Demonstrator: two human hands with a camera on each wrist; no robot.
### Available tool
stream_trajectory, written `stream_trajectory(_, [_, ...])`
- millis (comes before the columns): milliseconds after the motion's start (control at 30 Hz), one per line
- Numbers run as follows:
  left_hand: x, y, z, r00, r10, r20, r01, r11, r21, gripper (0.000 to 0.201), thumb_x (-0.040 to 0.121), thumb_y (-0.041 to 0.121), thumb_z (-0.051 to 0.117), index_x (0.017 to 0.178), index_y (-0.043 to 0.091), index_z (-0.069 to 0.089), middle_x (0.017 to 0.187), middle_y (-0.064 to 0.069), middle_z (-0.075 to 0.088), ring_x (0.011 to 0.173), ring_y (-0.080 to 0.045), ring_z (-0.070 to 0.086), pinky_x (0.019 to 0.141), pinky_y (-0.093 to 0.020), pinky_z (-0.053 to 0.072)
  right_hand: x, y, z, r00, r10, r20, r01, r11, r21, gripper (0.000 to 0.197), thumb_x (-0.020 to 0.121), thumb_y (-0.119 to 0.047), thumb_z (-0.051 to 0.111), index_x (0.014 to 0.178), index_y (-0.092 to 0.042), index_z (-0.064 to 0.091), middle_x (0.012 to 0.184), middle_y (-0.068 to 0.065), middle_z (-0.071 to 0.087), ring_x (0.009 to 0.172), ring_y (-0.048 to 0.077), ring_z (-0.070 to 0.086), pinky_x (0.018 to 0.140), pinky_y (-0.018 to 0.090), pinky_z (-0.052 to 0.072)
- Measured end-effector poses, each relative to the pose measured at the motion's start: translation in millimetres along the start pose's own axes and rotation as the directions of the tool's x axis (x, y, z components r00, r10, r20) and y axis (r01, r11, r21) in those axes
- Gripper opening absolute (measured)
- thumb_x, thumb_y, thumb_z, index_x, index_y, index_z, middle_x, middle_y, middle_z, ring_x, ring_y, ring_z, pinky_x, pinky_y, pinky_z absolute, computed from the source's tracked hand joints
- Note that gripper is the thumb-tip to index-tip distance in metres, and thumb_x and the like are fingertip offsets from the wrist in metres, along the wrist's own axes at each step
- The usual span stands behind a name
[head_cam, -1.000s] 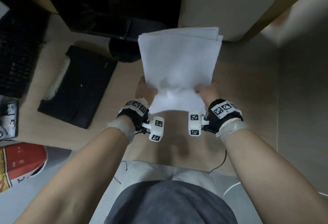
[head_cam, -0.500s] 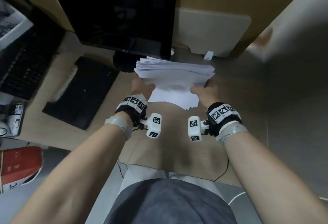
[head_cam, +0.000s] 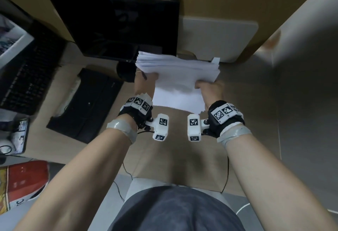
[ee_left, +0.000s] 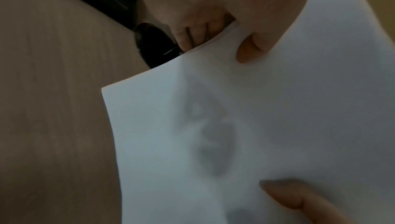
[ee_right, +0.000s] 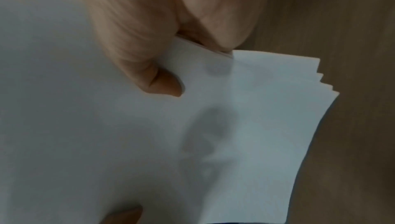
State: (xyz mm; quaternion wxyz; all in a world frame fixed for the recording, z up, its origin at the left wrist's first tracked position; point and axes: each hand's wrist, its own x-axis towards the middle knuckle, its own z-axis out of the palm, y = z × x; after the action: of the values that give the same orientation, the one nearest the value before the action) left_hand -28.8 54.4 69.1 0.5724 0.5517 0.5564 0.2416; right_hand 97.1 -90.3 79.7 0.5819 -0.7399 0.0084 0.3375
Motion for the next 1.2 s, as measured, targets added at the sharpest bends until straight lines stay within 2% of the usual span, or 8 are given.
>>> stream_trajectory(300, [-22,-20,10,0.998,0.032,0.061,-0.043,0.983,0.180,0.035,0.086,0.028,0.069,0.110,0.004,0.062,0.096,-0.006,0.065,0.091,-0.026,0.064,0.088,-0.046,0.053,-11,8,1,0.998,0.017,0.061,-0.020,0.999,0.050,0.028,0.086,-0.021,0.071,0.073,-0.026,0.047,0.079,-0.013,0.055,0.076,0.010,0.059,0.084,0.030,0.046])
stream_trajectory(400, [-23,-15,12,0.997,0.068,0.045,-0.073,0.990,0.124,0.041,0.088,0.028,0.067,0.117,0.001,0.058,0.099,-0.005,0.062,0.089,-0.023,0.059,0.087,-0.041,0.050,-10,8,2,0.998,-0.025,0.061,0.023,0.999,0.034,0.009,0.085,-0.026,0.071,0.087,-0.023,0.064,0.089,-0.008,0.068,0.092,0.017,0.067,0.084,0.029,0.050])
stream_trajectory(567, [-18,0,13,0.997,0.053,0.056,-0.050,0.997,-0.060,0.060,0.078,0.025,0.079,0.122,0.012,0.040,0.109,0.001,0.058,0.094,-0.008,0.060,0.077,-0.020,0.052,-14,3,-5,0.995,-0.094,0.020,0.091,0.990,0.110,0.028,0.076,-0.028,0.083,0.094,-0.024,0.062,0.092,-0.010,0.068,0.083,0.004,0.065,0.068,0.015,0.048])
stream_trajectory(733, [-13,15,17,0.998,0.064,0.024,-0.056,0.970,-0.238,0.058,0.079,0.045,0.073,0.116,0.008,0.049,0.098,0.003,0.061,0.090,-0.008,0.062,0.078,-0.018,0.046,-14,-6,-8,0.988,-0.144,-0.055,0.152,0.963,0.223,0.048,0.069,-0.050,0.082,0.104,-0.025,0.060,0.100,-0.004,0.072,0.094,0.017,0.070,0.091,0.041,0.055])
stream_trajectory(867, [-15,25,25,1.000,0.006,0.017,-0.004,0.986,-0.165,0.064,0.075,0.047,0.076,0.122,0.012,0.050,0.095,0.004,0.065,0.082,-0.009,0.066,0.072,-0.024,0.052,-10,-10,-2,0.992,-0.074,-0.105,0.101,0.956,0.277,0.046,0.075,-0.055,0.074,0.106,-0.024,0.060,0.092,-0.012,0.067,0.094,0.015,0.064,0.091,0.034,0.048])
stream_trajectory(967, [-15,30,27,1.000,-0.027,-0.008,0.025,0.990,-0.136,0.078,0.071,0.052,0.077,0.130,0.014,0.044,0.099,0.003,0.063,0.088,-0.015,0.066,0.085,-0.036,0.055,-11,-10,2,0.995,-0.030,-0.096,0.059,0.946,0.318,0.044,0.085,-0.047,0.067,0.120,-0.026,0.050,0.087,-0.024,0.049,0.098,0.015,0.052,0.090,0.031,0.038])
stream_trajectory(1133, [-18,32,29,1.000,-0.019,-0.001,0.019,0.995,-0.098,0.069,0.069,0.060,0.074,0.118,0.017,0.052,0.102,0.002,0.064,0.093,-0.017,0.065,0.093,-0.041,0.053,-5,0,-3,0.988,-0.039,-0.152,0.092,0.929,0.359,0.028,0.075,-0.046,0.062,0.092,-0.026,0.051,0.094,-0.004,0.059,0.095,0.019,0.059,0.097,0.044,0.046])
stream_trajectory(1200, [-16,31,29,1.000,-0.012,0.011,0.013,0.998,-0.065,0.080,0.060,0.070,0.071,0.116,0.015,0.054,0.107,-0.003,0.065,0.097,-0.019,0.065,0.095,-0.042,0.052,-2,6,-7,0.986,-0.013,-0.167,0.075,0.927,0.368,0.028,0.077,-0.047,0.058,0.094,-0.027,0.052,0.094,-0.012,0.056,0.105,0.022,0.055,0.104,0.048,0.041])
